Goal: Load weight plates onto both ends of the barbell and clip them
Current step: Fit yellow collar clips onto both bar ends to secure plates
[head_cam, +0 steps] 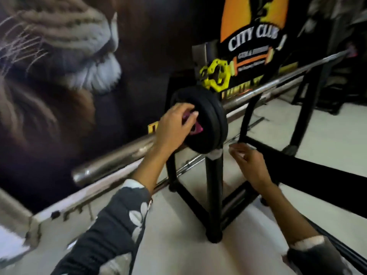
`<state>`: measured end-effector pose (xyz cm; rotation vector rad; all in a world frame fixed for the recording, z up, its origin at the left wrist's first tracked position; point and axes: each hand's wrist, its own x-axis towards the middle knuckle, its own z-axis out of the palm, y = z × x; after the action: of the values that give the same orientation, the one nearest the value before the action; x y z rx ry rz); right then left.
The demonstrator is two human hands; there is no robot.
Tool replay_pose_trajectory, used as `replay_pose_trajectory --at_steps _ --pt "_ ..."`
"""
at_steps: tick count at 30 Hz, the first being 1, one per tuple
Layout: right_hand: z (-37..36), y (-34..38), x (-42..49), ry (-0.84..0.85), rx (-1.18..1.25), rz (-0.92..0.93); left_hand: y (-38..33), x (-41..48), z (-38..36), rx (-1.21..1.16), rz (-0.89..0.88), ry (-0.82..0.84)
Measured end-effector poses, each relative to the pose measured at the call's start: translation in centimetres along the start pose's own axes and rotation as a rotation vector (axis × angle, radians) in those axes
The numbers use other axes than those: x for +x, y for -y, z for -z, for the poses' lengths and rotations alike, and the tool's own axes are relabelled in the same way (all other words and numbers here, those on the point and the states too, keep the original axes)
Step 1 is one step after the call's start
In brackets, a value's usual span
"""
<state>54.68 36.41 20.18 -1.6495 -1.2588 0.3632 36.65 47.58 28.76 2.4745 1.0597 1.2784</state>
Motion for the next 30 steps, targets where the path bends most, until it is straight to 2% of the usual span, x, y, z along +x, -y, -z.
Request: replay_pose_trajectory --at_steps 2,5,9,12,18,21,30 --pt "0.1 1.3 3.2 -0.092 0.081 -0.011 1.1 4.4 -0.2 -0.009 -0.063 -0.024" --pt "0.1 2.3 7.7 -0.251 0.178 -0.036 3.2 9.1 -2.1 -0.038 -0.055 0.067" --pt "0.0 3.6 12.1 -0.355 0.248 -0.027 4.8 10.3 -4.2 -0.11 -0.056 0.081" --pt "-0.2 4.6 16.1 -0.291 0.359 -0.042 5.1 10.2 -4.4 -0.127 -0.078 0.044" --pt "-0.5 6.6 22.3 -0.008 0.772 -0.197 4.9 10.1 -4.4 -0.161 -0.092 0.022" --pt "-0.2 6.0 23.3 0.095 0.848 -0.239 5.0 10.1 -4.5 -0.162 -0.08 0.019" --pt "3.5 6.7 21.1 -0.004 0.971 -0.139 5.0 9.9 -4.6 -0.175 -0.046 0.013"
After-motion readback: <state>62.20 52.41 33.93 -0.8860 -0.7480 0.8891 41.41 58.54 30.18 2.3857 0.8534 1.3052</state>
